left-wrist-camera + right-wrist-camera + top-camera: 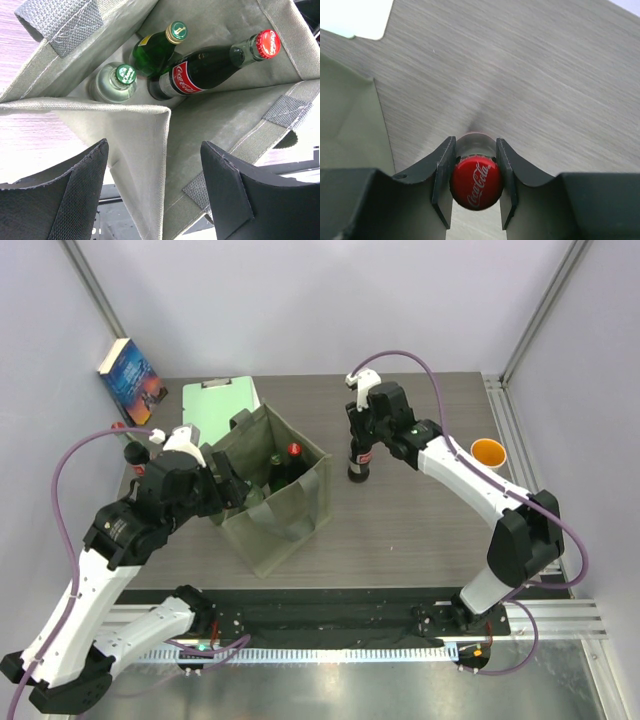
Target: Place the beverage into the canvas bag
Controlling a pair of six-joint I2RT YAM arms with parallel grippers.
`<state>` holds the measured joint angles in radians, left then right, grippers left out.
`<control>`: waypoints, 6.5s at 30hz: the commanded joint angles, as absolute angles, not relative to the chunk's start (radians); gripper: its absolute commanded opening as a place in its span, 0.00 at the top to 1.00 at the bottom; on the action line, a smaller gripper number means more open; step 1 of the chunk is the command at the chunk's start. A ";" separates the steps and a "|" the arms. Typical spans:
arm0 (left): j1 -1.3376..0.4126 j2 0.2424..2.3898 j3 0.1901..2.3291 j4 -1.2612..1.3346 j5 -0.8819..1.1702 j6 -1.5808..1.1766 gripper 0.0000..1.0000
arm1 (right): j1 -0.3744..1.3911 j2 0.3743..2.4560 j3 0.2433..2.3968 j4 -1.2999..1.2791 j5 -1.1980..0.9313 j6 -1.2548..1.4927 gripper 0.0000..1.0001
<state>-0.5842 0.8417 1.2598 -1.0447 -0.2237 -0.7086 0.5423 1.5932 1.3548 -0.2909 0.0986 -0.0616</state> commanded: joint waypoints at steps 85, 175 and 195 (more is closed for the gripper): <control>-0.586 0.782 1.236 -0.991 -0.195 -0.712 1.00 | 1.045 1.721 2.266 -0.238 0.014 -0.109 0.99; -0.586 0.744 1.204 -1.002 -0.184 -0.744 1.00 | 1.022 1.657 1.479 -0.026 -0.035 -0.002 0.53; -0.586 0.747 1.258 -1.061 -0.270 -0.742 0.40 | 1.022 1.545 1.635 -0.147 0.127 0.087 0.49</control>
